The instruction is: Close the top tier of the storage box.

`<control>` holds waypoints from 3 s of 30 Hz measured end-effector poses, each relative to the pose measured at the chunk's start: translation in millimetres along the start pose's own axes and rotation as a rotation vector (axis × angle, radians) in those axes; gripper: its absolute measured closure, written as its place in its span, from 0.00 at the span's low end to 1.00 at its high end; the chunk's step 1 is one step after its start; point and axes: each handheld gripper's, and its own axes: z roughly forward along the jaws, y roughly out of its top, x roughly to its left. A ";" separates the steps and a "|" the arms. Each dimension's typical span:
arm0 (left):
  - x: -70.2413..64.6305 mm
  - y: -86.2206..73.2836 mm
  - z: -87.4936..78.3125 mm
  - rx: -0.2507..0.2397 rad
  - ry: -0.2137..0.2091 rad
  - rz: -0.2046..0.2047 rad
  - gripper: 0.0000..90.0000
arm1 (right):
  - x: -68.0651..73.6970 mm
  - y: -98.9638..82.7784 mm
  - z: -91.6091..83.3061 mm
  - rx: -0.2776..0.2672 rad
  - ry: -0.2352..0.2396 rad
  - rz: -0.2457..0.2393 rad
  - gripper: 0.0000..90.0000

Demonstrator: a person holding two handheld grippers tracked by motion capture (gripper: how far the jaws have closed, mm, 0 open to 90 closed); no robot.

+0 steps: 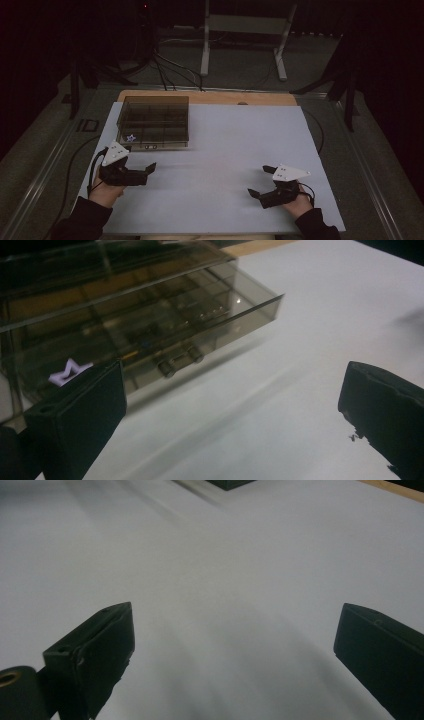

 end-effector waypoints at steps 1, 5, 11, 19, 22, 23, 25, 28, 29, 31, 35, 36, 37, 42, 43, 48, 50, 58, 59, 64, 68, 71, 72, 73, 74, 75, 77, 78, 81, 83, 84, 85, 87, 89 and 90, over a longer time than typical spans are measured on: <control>1.6 -3.7 2.7 0.015 0.018 0.008 0.00 | 0.1 0.1 0.0 0.001 -0.001 -0.001 0.03; 4.4 -10.5 6.6 0.035 0.024 0.010 0.00 | 0.0 -0.1 -0.1 0.000 0.000 0.003 0.03; 5.4 -15.8 11.2 0.069 0.014 0.014 0.00 | 0.1 -0.1 0.1 0.001 0.001 0.000 0.03; 6.9 -19.6 17.3 0.110 0.033 0.000 0.02 | -0.6 -0.6 0.1 -0.003 0.005 0.005 0.03; 8.1 -19.3 17.2 0.110 0.034 -0.004 0.06 | -0.4 -0.6 0.2 -0.002 0.005 0.006 0.03; 8.1 -19.1 16.9 0.109 0.034 -0.001 0.08 | -0.4 -0.5 0.2 -0.001 0.004 0.005 0.03; 8.1 -18.7 16.9 0.109 0.039 0.005 0.12 | -0.2 -0.6 0.3 0.000 0.004 0.004 0.03; 8.8 -18.7 16.8 0.116 0.048 0.005 0.19 | 0.0 -0.6 0.2 0.001 0.004 0.002 0.03; 8.8 -18.7 16.8 0.116 0.048 0.005 0.21 | 0.0 -0.6 0.2 -0.001 0.006 0.003 0.03; 8.8 -19.3 16.4 0.112 0.059 0.012 0.29 | 0.1 -0.4 0.3 0.002 0.004 -0.001 0.03; 8.5 -18.8 16.4 0.120 0.070 0.028 0.44 | 0.1 -0.6 0.7 0.004 0.006 0.000 0.03; 8.4 -18.7 16.5 0.120 0.069 0.030 0.49 | 0.1 -0.6 0.6 0.001 0.007 0.002 0.03; 8.4 -18.7 16.5 0.120 0.069 0.030 0.51 | 0.1 -0.5 0.5 0.004 0.005 0.000 0.03; 7.4 -16.8 17.0 0.124 0.079 0.049 0.65 | 0.1 -0.6 0.8 0.005 0.006 0.000 0.03; 7.3 -15.8 16.9 0.121 0.078 0.049 0.65 | 0.0 -0.6 0.7 0.002 0.008 0.002 0.03; 7.4 -13.0 17.6 0.131 0.077 0.058 0.76 | -0.4 -0.5 0.4 0.000 0.009 0.004 0.03; 8.0 -12.5 17.8 0.131 0.072 0.054 0.79 | -0.4 -0.4 0.4 0.001 0.008 0.002 0.03; 11.2 -9.9 20.9 0.147 0.062 0.054 0.99 | 0.0 -0.4 0.7 0.003 0.009 0.001 0.03; 11.8 -9.3 21.5 0.151 0.066 0.054 1.00 | -0.1 -0.5 0.7 0.002 0.009 0.002 0.03; 13.1 -7.3 25.3 0.174 0.078 0.078 1.00 | 0.0 -0.4 0.6 0.004 0.008 0.001 0.03; 14.0 -5.6 27.6 0.172 0.079 0.080 1.00 | -0.2 -0.5 0.6 0.002 0.010 0.002 0.03; 13.1 -4.4 29.8 0.173 0.083 0.099 1.00 | -0.1 -0.3 0.3 0.000 0.010 0.003 0.03; 12.5 -3.9 30.2 0.171 0.088 0.110 1.00 | -0.2 -0.3 0.3 0.000 0.010 0.003 0.03; 12.4 -3.4 30.5 0.171 0.093 0.125 1.00 | -0.3 -0.5 0.2 -0.002 0.012 0.007 0.03; 12.4 -2.9 31.1 0.172 0.095 0.133 1.00 | -0.4 -0.6 0.3 0.000 0.010 0.004 0.03; 12.6 -2.4 31.9 0.178 0.098 0.141 1.00 | -0.3 -0.5 0.5 0.002 0.009 0.001 0.03; 13.2 -1.9 33.8 0.185 0.105 0.149 1.00 | -0.1 -0.5 0.5 0.001 0.011 0.002 0.03; 14.3 -1.7 34.5 0.183 0.100 0.143 1.00 | 0.2 -0.3 0.5 0.005 0.011 0.001 0.03; 17.7 -1.2 36.5 0.181 0.108 0.130 1.00 | 0.2 -0.4 0.5 0.005 0.013 0.001 0.03; 20.2 -0.9 37.3 0.178 0.112 0.117 1.00 | 0.2 -0.5 0.6 0.003 0.014 0.003 0.03; 21.0 -0.7 37.7 0.179 0.115 0.114 1.00 | 0.1 -0.5 0.5 0.003 0.014 0.003 0.03; 21.8 -0.6 38.2 0.174 0.115 0.109 1.00 | 0.2 -0.4 0.5 0.005 0.013 0.002 0.03; 23.0 0.3 38.9 0.167 0.120 0.104 1.00 | 0.1 -0.6 0.8 0.004 0.016 0.003 0.03; 23.9 0.8 40.4 0.168 0.119 0.104 1.00 | 0.2 -0.6 1.0 0.006 0.016 0.002 0.03; 24.3 1.1 41.2 0.170 0.118 0.104 1.00 | 0.3 -0.6 0.9 0.005 0.017 0.002 0.03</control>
